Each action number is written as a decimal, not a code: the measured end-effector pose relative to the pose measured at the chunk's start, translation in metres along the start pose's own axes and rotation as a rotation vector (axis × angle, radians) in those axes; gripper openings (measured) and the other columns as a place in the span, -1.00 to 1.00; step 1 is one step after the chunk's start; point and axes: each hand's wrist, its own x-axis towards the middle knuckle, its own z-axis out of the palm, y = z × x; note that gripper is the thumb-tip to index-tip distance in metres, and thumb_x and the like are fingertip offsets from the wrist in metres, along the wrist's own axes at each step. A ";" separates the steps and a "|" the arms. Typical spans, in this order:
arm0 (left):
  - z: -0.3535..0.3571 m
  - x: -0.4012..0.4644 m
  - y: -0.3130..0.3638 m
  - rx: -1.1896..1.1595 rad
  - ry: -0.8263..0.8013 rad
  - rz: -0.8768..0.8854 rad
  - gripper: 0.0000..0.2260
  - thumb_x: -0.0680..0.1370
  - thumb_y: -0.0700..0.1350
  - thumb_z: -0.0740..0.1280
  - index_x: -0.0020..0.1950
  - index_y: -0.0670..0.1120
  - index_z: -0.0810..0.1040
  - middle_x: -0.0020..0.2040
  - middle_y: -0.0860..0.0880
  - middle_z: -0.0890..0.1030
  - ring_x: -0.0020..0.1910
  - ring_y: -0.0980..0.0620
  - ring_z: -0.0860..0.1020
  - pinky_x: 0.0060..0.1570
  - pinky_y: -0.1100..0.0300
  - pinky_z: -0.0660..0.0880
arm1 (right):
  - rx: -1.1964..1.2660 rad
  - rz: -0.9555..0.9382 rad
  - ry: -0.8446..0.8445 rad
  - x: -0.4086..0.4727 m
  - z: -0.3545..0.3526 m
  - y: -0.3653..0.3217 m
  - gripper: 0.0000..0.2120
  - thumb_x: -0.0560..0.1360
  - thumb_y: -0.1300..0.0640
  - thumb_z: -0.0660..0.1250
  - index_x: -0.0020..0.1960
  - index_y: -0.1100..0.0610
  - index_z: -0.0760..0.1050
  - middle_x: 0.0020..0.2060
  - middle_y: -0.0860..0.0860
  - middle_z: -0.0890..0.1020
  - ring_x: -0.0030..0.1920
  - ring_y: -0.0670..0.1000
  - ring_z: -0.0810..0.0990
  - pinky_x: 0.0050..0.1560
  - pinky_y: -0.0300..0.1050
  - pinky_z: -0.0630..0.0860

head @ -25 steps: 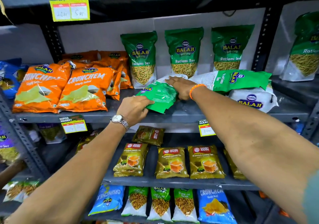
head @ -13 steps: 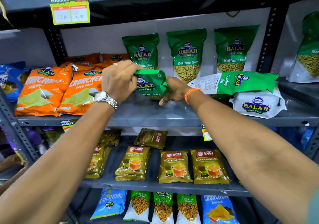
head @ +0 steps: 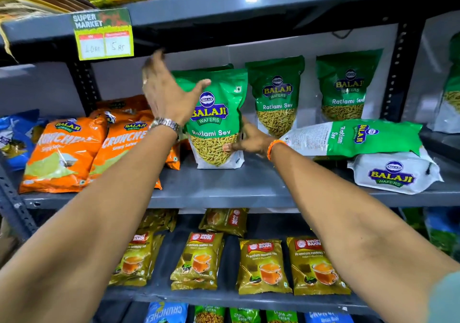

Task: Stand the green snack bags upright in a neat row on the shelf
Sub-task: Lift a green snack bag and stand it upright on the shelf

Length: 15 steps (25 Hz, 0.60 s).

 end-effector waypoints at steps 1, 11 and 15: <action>0.005 -0.009 -0.006 -0.096 0.030 -0.103 -0.05 0.36 0.36 0.47 0.55 -0.15 0.25 0.49 -0.14 0.40 0.49 -0.13 0.35 0.48 0.06 0.22 | 0.049 -0.004 0.001 0.002 0.001 0.003 -0.11 0.40 0.41 0.49 0.59 0.19 0.10 0.48 0.15 0.42 0.41 0.04 0.42 0.42 -0.10 0.37; 0.086 -0.083 -0.067 -0.815 -0.427 -0.517 -0.55 0.60 0.30 0.22 0.29 0.01 0.52 0.13 0.07 0.64 0.21 -0.03 0.63 0.35 -0.01 0.49 | 0.228 0.039 0.087 0.010 0.019 0.032 -0.41 0.54 0.27 0.40 0.48 0.17 0.22 0.27 0.07 0.55 0.29 0.02 0.51 0.43 0.02 0.42; 0.088 -0.085 -0.072 -0.796 -0.382 -0.535 -0.63 0.66 0.27 0.13 0.26 0.07 0.52 0.15 0.05 0.64 0.17 -0.01 0.60 0.35 -0.04 0.47 | 0.212 0.021 0.143 0.007 0.030 0.028 -0.48 0.50 0.19 0.46 0.37 0.06 0.30 0.23 0.04 0.60 0.29 0.04 0.55 0.43 0.07 0.45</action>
